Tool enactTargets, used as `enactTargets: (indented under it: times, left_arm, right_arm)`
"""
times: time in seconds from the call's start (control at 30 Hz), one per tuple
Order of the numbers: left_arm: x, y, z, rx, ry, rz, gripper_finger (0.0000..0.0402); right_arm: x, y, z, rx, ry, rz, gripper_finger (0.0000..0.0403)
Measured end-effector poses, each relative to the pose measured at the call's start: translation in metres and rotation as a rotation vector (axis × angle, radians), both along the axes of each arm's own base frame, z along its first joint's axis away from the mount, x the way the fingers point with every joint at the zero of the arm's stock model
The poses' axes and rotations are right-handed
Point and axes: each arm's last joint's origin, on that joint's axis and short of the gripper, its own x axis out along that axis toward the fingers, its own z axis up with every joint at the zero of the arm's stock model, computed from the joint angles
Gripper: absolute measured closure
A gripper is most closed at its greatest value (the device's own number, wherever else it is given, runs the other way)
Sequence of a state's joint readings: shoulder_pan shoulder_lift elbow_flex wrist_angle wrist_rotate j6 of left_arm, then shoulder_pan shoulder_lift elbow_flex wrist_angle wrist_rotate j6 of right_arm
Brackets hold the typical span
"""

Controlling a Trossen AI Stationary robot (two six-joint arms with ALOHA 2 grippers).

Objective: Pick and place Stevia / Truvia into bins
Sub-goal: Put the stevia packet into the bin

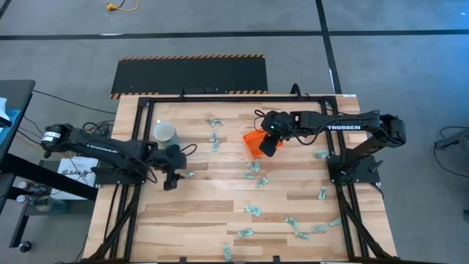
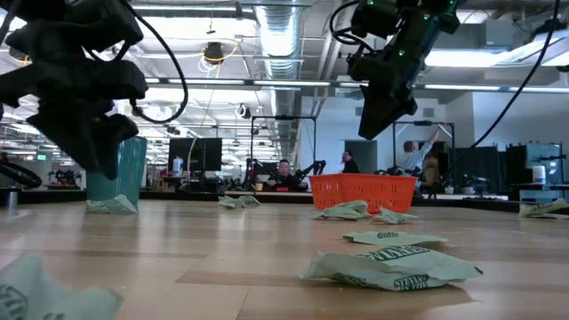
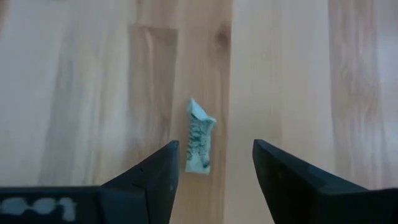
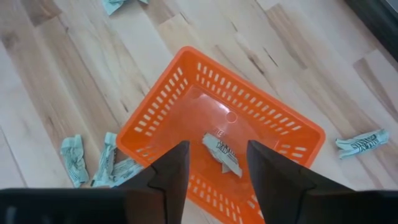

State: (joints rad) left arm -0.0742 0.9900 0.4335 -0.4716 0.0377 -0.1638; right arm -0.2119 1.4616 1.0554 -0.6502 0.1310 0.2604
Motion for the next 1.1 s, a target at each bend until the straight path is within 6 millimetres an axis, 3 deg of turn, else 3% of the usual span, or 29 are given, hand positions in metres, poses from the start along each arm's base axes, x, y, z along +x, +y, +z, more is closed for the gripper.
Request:
enactTargets:
  times: [0.33, 0.53, 0.7, 1.03, 1.1]
  left_arm:
    - [0.019, -0.005, -0.032, 0.060, 0.123, 0.005, 0.0199]
    - [0.023, -0.004, -0.041, 0.091, 0.180, 0.024, 0.0214]
    - [0.027, -0.004, -0.036, 0.102, 0.163, 0.038, 0.0256]
    - [0.034, -0.004, -0.030, 0.109, 0.136, 0.046, 0.0387]
    - [0.034, -0.004, -0.030, 0.108, 0.135, 0.046, 0.0396]
  right_arm:
    - [0.000, 0.000, 0.000, 0.000, 0.000, 0.000, 0.0248]
    - [0.000, 0.000, 0.000, 0.000, 0.000, 0.000, 0.0250]
    - [0.000, 0.000, 0.000, 0.000, 0.000, -0.001, 0.0253]
    - [0.000, 0.000, 0.000, 0.001, 0.000, -0.001, 0.0273]
    - [0.000, 0.000, 0.000, 0.001, 0.000, -0.001, 0.0275]
